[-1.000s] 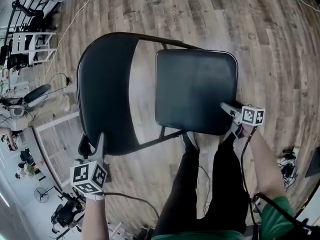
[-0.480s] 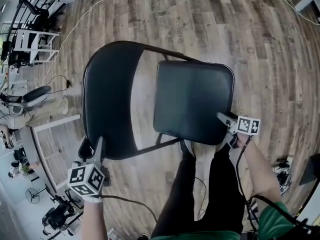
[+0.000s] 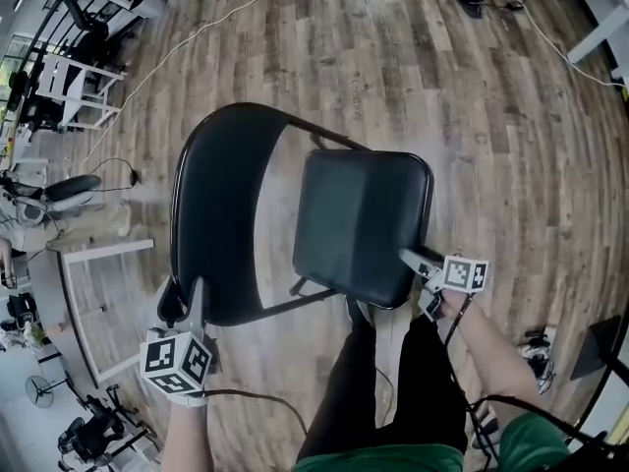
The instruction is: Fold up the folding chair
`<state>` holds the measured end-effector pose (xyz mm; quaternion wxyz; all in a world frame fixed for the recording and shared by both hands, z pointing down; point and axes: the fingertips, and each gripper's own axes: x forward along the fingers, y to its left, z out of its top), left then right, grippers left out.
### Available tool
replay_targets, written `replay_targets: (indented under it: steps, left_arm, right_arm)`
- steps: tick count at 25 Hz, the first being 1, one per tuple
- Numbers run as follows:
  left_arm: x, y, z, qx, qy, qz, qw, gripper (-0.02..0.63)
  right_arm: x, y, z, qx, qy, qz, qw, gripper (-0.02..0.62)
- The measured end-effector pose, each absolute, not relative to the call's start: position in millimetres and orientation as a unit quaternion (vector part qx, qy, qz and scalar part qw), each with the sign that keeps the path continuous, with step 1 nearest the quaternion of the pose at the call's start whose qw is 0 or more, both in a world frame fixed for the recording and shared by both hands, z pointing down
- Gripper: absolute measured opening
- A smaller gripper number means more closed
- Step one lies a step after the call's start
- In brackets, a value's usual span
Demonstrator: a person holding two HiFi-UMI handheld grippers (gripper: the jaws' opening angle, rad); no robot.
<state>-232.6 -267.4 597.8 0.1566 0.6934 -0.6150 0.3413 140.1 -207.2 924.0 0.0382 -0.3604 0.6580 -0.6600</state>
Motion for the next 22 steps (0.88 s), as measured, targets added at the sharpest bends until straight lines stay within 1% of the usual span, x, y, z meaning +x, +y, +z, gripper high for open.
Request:
replay_targets:
  steps: [11,17,22]
  left_arm:
    - [-254,-271,562,0.712,-0.607,0.315,0.157,0.209]
    - [-267,-270,540,0.714,-0.611,0.298,0.168,0.199]
    - [-276,-270,522,0.715,-0.614,0.295,0.157,0.198]
  right_arm:
    - [91,-223,861,-0.386,0.655,-0.649,0.022,0.387]
    - [51,-234,820,-0.401,0.652,-0.643,0.025,0.387]
    - [15,-246,788,-0.418,0.649,-0.635,0.027,0.387]
